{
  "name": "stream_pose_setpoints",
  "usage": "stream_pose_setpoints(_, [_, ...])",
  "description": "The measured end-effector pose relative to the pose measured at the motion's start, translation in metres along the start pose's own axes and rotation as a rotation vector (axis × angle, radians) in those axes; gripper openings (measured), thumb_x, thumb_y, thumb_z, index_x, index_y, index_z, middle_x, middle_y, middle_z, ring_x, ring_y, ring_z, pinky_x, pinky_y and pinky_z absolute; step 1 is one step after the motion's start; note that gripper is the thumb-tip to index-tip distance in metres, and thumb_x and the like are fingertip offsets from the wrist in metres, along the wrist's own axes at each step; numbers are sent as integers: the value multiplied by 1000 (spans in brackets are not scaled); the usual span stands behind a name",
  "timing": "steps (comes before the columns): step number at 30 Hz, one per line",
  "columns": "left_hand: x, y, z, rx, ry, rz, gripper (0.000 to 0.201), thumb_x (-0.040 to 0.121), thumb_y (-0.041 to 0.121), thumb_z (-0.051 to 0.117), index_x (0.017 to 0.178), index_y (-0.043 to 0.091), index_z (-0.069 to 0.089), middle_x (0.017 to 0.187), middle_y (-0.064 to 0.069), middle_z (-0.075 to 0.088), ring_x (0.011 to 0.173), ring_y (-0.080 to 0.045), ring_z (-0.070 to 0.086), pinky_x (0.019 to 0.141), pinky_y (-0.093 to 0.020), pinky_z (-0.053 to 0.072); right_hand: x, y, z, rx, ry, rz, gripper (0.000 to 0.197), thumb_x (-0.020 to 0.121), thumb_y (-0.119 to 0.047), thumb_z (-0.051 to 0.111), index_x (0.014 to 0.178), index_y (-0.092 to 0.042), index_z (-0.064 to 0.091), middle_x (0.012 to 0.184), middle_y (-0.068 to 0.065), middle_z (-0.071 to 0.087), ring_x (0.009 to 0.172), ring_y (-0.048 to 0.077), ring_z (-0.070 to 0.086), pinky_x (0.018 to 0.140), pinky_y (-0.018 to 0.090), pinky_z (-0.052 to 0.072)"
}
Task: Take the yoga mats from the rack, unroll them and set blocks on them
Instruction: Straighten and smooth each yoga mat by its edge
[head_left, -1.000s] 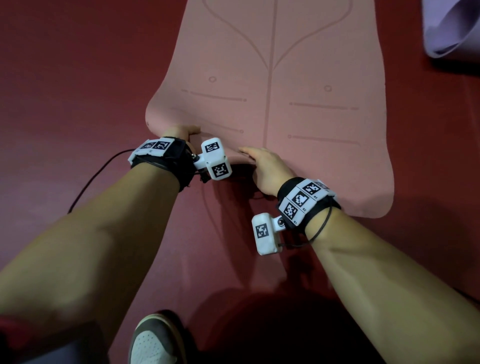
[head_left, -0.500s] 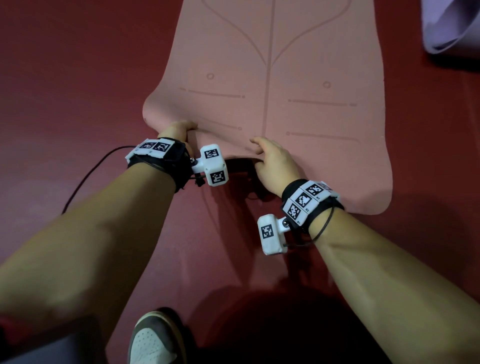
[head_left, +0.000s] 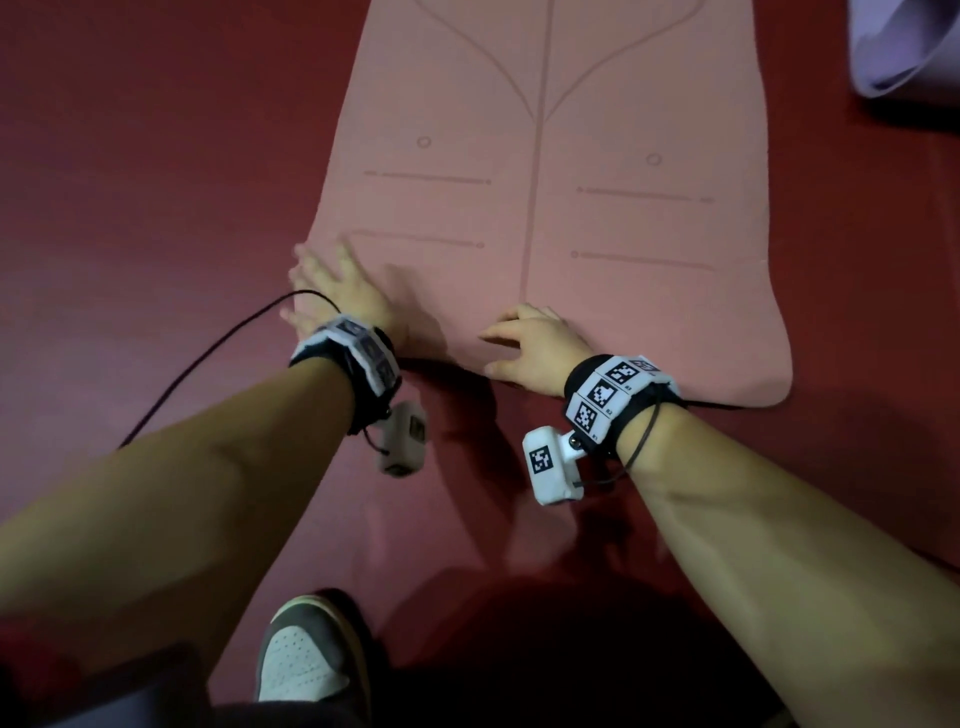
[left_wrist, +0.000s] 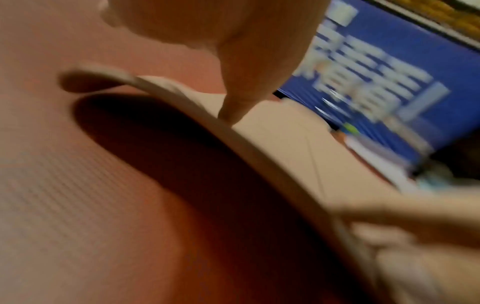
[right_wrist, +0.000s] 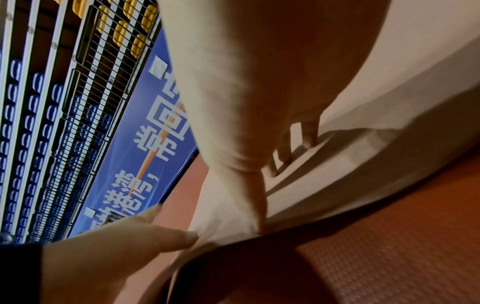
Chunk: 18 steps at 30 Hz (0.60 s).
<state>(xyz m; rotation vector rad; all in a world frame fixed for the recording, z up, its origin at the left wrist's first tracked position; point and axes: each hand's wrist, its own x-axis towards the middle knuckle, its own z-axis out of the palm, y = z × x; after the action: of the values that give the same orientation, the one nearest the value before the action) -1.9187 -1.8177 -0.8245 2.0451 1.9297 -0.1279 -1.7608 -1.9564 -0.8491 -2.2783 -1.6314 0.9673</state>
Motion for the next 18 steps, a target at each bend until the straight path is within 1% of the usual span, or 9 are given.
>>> stream_pose_setpoints(1, [-6, 3, 2, 124, -2, 160, 73, 93, 36, 55, 156, 29, 19, 165, -11, 4, 151, -33, 6, 119, -60, 8, -2, 1, -1, -46, 5, 10, 61, 77, -55, 70, 134, -44, 53, 140, -10, 44, 131, 19, 36, 111, 38, 31])
stream_pose_setpoints(2, [-18, 8, 1, 225, -58, 302, 71, 90, 29, 56, 154, 33, 24, 165, -9, 3, 151, -34, 5, 118, -62, 6, -4, 4, -1, -88, 11, 26, 67, 74, -54, 72, 137, -43, 50, 144, -9, 41, 134, 20, 33, 112, 41, 29])
stream_pose_setpoints(4, [-13, 6, 17, 258, -171, 493, 62, 85, 25, 62, 144, 34, 42, 164, -7, 13, 148, -33, 13, 116, -59, 15, -10, 10, -3, -144, 39, 78, 79, 72, -50, 76, 143, -41, 43, 152, -4, 33, 141, 24, 24, 116, 45, 23])
stream_pose_setpoints(6, [-21, 8, 20, 256, -254, 611, 61, 83, 43, 68, 140, 38, 47, 160, -3, 22, 145, -30, 19, 113, -57, 20, -15, 20, -6, -199, 37, 117, 91, 70, -46, 78, 148, -40, 32, 159, 0, 21, 146, 27, 14, 119, 47, 16])
stream_pose_setpoints(8, [-30, 13, 26, 320, -286, 723, 82, 71, 65, 71, 144, 43, 40, 158, 2, 23, 145, -27, 17, 112, -62, 19, -19, 30, -9, -262, -19, 129, 108, 65, -48, 82, 152, -40, 19, 163, 3, 9, 149, 30, 5, 120, 48, 10])
stream_pose_setpoints(9, [-35, 15, 30, 375, -277, 787, 93, 64, 70, 73, 146, 44, 35, 159, 3, 21, 145, -27, 16, 110, -63, 19, -22, 35, -11, -289, -45, 129, 115, 63, -49, 84, 153, -40, 14, 164, 3, 4, 150, 30, 1, 120, 48, 9])
stream_pose_setpoints(11, [-36, 15, 39, 493, -236, 822, 104, 60, 71, 74, 148, 43, 28, 158, 1, 21, 144, -28, 19, 106, -62, 23, -26, 41, -12, -325, -65, 124, 120, 60, -47, 84, 154, -40, 9, 164, 4, -2, 150, 30, -2, 120, 48, 7])
stream_pose_setpoints(13, [-42, 18, 42, 547, -149, 826, 102, 64, 66, 73, 149, 42, 24, 156, -1, 25, 143, -28, 23, 105, -60, 28, -30, 44, -11, -333, -45, 110, 119, 60, -44, 81, 154, -40, 9, 164, 4, -1, 150, 29, -3, 120, 48, 6])
stream_pose_setpoints(18, [-53, 49, 41, 547, -180, 885, 89, 72, 30, 70, 149, 34, 26, 151, 1, 31, 138, -25, 29, 103, -61, 33, -37, 40, -9, -331, 23, 63, 99, 70, -28, 70, 153, -36, 18, 162, 5, 13, 150, 28, 6, 121, 46, 10])
